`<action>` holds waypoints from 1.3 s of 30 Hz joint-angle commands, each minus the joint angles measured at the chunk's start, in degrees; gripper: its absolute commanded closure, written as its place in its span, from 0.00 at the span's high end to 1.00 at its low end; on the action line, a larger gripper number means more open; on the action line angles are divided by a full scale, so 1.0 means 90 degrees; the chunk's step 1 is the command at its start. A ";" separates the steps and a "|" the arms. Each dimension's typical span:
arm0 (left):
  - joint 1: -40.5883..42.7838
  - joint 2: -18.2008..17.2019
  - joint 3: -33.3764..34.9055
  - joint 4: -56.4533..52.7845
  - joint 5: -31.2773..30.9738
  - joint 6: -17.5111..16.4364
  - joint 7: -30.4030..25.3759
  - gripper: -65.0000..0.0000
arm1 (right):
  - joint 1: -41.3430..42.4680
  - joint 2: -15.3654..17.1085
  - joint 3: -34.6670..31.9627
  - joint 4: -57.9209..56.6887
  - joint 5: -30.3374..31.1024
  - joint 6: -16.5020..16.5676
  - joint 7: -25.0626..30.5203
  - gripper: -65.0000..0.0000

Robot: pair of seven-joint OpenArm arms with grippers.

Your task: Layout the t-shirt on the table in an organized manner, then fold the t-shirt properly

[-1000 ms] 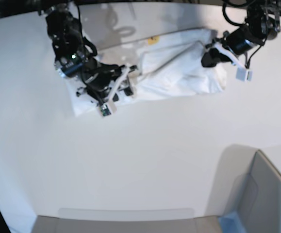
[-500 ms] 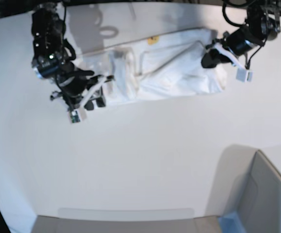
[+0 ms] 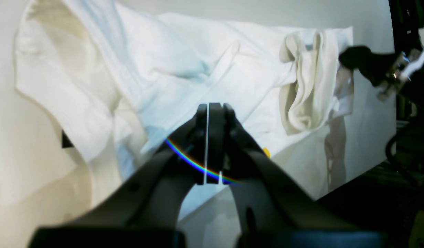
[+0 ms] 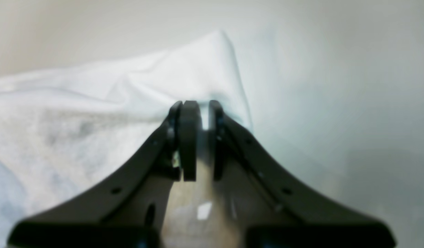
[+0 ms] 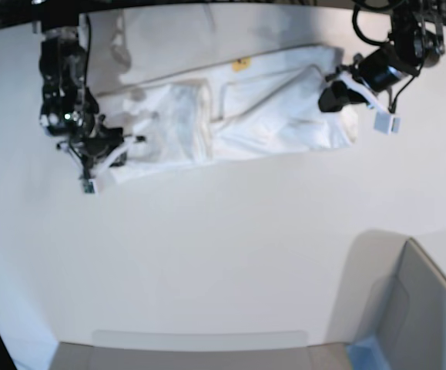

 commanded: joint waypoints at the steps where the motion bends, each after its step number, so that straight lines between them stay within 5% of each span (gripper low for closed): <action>1: -0.0004 -0.0067 -0.0015 0.0097 -0.0096 -0.0027 -0.0053 0.00 | 0.0078 0.0057 0.0026 -0.0006 -0.0011 0.0001 0.0044 0.10; 7: -0.0004 -0.0057 -0.0025 0.0116 -0.0136 -0.0027 -0.0063 0.01 | -0.0167 0.0057 0.0046 0.0824 -0.0011 0.0001 0.0044 0.10; 13: 0.0025 -0.0047 -0.0269 0.0126 -0.0106 -0.0027 -0.0131 0.22 | -0.0352 0.0281 0.0046 0.1381 -0.0011 0.0001 0.0034 0.10; 18: -0.0004 -0.0047 -0.0581 0.0116 -0.0087 -0.0008 -0.0131 0.23 | -0.0450 0.0281 0.0046 0.1283 -0.0011 0.0001 0.0034 0.10; 24: -0.0199 -0.0047 -0.0259 0.0097 0.1427 0.0998 -0.0131 0.25 | -0.0557 0.0291 0.0046 0.1283 -0.0011 0.0001 0.0034 0.10; 28: -0.0258 -0.0047 0.0161 0.0097 0.1926 0.0998 -0.0131 0.31 | -0.0567 0.0418 0.0036 0.1283 -0.0020 0.0001 0.0034 0.10; 39: -0.0287 -0.0037 0.0210 0.0097 0.1896 0.0998 -0.0072 0.34 | -0.0587 0.0418 0.0046 0.1273 -0.0020 0.0001 0.0034 0.10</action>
